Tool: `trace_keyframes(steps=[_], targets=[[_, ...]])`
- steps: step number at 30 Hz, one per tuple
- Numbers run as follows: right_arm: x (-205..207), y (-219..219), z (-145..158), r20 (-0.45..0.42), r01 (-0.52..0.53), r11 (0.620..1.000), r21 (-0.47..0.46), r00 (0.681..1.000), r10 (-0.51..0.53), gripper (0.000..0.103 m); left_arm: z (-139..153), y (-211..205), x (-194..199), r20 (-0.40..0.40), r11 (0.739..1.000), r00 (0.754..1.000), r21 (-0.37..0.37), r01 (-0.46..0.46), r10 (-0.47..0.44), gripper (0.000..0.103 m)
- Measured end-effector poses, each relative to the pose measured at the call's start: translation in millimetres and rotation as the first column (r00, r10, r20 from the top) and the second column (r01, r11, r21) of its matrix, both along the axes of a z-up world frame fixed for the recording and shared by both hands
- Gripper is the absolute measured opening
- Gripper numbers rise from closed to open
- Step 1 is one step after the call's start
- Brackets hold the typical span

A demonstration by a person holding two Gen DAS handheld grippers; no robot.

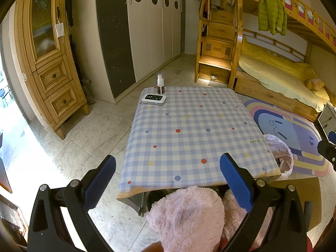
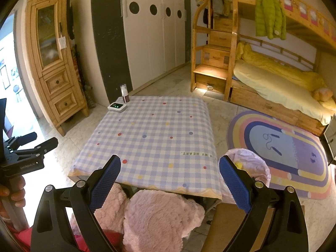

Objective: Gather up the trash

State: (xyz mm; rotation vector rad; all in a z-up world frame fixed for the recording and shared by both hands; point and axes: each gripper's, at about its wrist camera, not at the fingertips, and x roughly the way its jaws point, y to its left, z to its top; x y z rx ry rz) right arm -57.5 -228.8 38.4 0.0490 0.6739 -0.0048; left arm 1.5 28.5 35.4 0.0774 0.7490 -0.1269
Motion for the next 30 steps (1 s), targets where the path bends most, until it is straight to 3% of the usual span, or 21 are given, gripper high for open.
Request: trace_keyframes(steps=[30], targets=[[0.1,-2.9,-1.5,-0.006,0.001,1.0,0.005,1.0,-0.001,0.094,-1.0,-1.7,-2.3,-0.005,1.0,1.0,-0.003,0.0,0.0,0.096]])
